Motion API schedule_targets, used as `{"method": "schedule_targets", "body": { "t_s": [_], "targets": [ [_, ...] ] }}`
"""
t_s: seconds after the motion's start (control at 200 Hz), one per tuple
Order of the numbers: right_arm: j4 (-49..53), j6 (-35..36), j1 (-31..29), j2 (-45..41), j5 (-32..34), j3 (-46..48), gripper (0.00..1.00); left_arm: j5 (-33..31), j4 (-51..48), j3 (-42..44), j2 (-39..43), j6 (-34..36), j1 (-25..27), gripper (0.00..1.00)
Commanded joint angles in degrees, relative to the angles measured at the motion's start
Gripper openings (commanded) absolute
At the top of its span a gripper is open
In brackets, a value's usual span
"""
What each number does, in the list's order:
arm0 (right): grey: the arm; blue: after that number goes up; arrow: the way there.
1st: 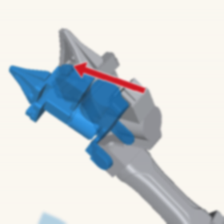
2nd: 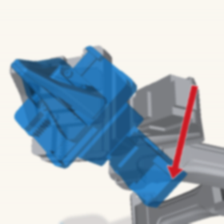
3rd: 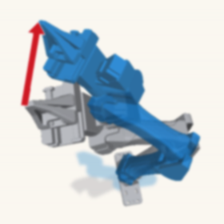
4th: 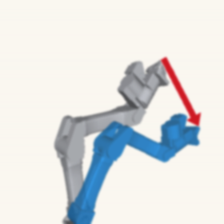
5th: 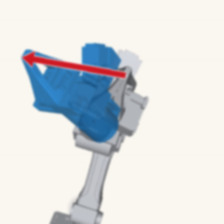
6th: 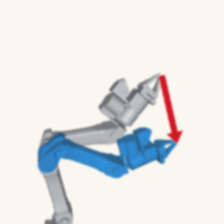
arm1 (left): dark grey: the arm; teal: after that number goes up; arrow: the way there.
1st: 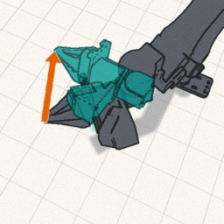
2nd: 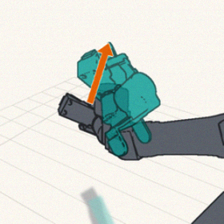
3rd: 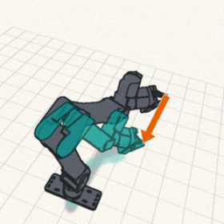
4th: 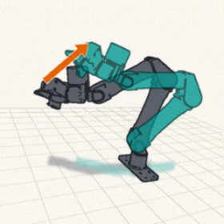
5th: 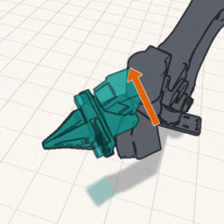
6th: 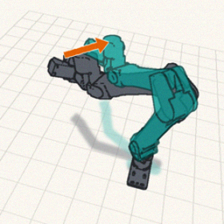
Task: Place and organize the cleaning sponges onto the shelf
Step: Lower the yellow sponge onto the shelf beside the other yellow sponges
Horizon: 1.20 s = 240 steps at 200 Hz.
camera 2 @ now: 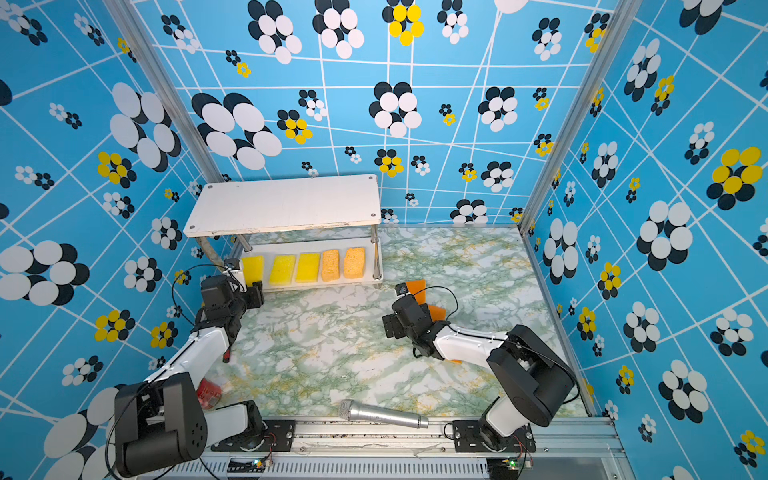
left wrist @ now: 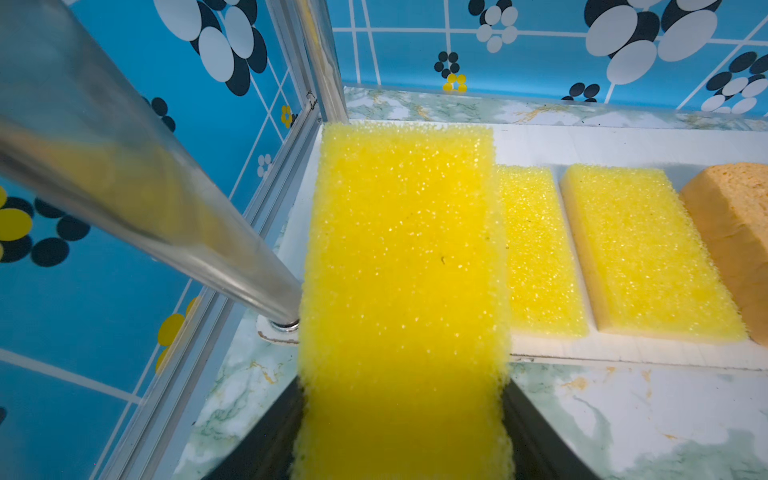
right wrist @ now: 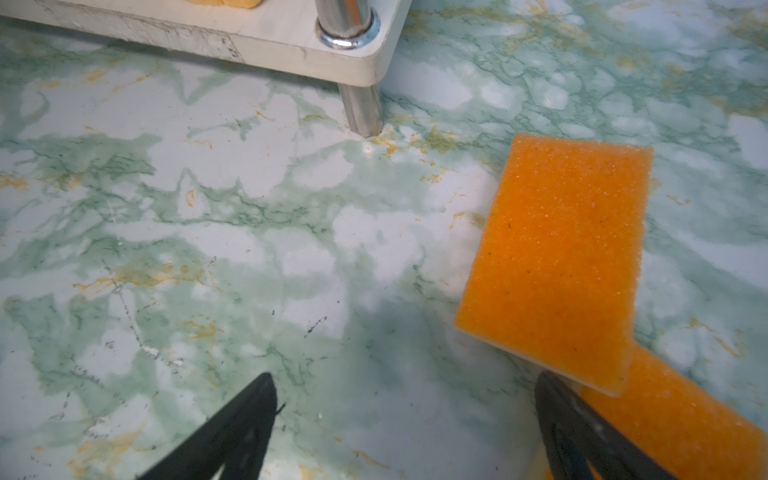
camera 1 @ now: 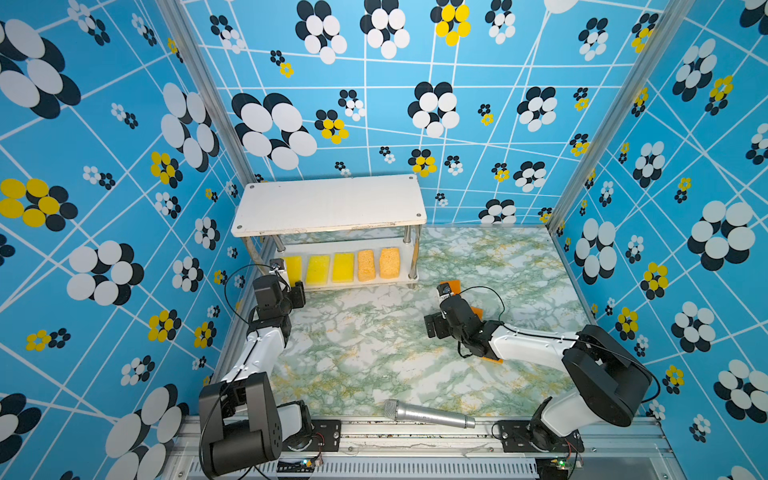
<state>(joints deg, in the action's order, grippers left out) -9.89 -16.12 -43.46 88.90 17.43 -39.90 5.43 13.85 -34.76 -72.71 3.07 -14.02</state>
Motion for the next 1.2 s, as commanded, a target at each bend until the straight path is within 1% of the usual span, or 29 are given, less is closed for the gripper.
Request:
{"method": "schedule_targets", "body": {
  "t_s": [0.0,0.22,0.34,0.685,0.86,0.94,1.09,1.195],
  "targets": [
    [-0.28,-0.56,0.23,0.63,0.59,-1.32,0.99,1.97,2.63,-1.97,-1.76,0.71,-0.48,0.64],
    [-0.13,-0.67,0.22,0.63,0.67,-1.23,0.99,2.06,4.67,-2.33,-3.48,1.28,-0.48,0.64],
    [0.06,-0.85,0.22,0.99,0.35,-1.53,0.99,0.27,5.2,-2.56,-4.27,1.8,-0.48,0.65],
    [0.4,-0.58,0.25,1.79,0.32,-2.38,0.99,2.21,4.63,-5.03,-7.84,2.4,-0.48,0.65],
    [0.49,-0.4,0.22,1.84,0.76,-2.62,0.99,3.44,2.14,-7.05,-9.44,2.45,-0.48,0.65],
    [0.66,-0.4,0.22,1.73,0.76,-2.64,0.99,3.96,-0.85,-8.64,-9.8,2.77,-0.48,0.65],
    [0.74,-0.32,0.26,1.28,1.19,-2.34,0.99,3.68,-3.91,-10.21,-9.65,3.47,-0.48,0.66],
    [0.75,-0.4,0.22,1.18,1.27,-2.28,0.99,3.03,-4.29,-10.32,-9.73,4.03,-0.49,0.66]
  ]
}}
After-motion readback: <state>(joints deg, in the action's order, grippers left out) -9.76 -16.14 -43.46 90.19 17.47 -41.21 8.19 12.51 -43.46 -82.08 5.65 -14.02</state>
